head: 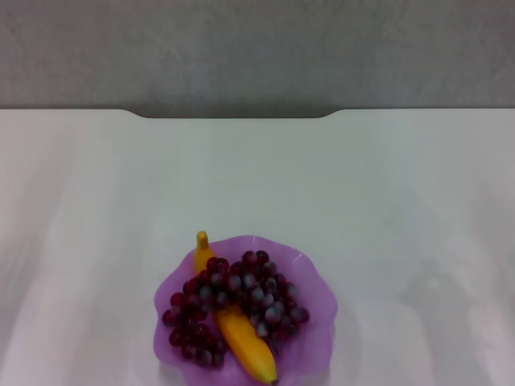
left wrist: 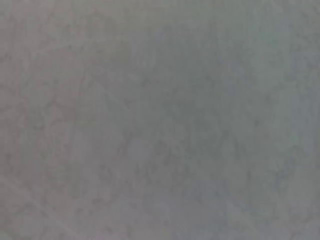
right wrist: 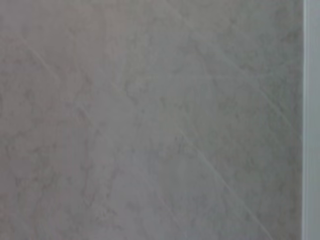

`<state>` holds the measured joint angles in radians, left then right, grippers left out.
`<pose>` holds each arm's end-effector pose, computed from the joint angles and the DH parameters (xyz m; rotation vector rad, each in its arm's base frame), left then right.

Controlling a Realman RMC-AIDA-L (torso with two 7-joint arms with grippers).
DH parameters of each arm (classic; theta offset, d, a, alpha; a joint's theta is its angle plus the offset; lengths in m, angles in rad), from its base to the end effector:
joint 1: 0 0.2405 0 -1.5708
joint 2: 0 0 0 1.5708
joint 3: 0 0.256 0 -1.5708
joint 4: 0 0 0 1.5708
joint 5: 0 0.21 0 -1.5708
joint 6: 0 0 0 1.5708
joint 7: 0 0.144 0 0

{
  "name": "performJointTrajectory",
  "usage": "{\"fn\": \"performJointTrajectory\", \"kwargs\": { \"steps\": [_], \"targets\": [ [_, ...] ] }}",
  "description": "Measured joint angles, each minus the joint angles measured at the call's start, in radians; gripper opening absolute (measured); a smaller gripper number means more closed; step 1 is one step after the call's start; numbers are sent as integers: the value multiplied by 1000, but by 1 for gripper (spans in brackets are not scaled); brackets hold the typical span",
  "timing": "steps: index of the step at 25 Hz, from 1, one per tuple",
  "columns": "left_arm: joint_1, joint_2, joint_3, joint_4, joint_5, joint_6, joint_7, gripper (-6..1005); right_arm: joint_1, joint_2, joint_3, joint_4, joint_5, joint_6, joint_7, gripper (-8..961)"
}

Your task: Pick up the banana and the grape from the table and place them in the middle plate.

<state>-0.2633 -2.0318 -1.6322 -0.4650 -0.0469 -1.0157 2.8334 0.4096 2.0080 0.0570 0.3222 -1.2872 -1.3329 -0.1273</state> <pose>-0.3421 0.3373 0.0555 -1.4828 -0.5088 -0.7428 0.3484 0.3000 -0.0004 -1.4292 0.5008 0.5717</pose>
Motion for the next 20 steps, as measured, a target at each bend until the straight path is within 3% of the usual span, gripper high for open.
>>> {"fn": "performJointTrajectory", "kwargs": {
  "steps": [8,15,20],
  "targets": [
    [-12,0,-30,26,-2,0,-39,93,0,0,3,0,0,0,0,8],
    [-90,0,-118,165,-2,-1,-81,92,2,0,5,0,2,8,0,8],
    [-95,1,-120,171,-2,-5,-89,92,2,0,6,0,2,9,0,8]
  ]
}}
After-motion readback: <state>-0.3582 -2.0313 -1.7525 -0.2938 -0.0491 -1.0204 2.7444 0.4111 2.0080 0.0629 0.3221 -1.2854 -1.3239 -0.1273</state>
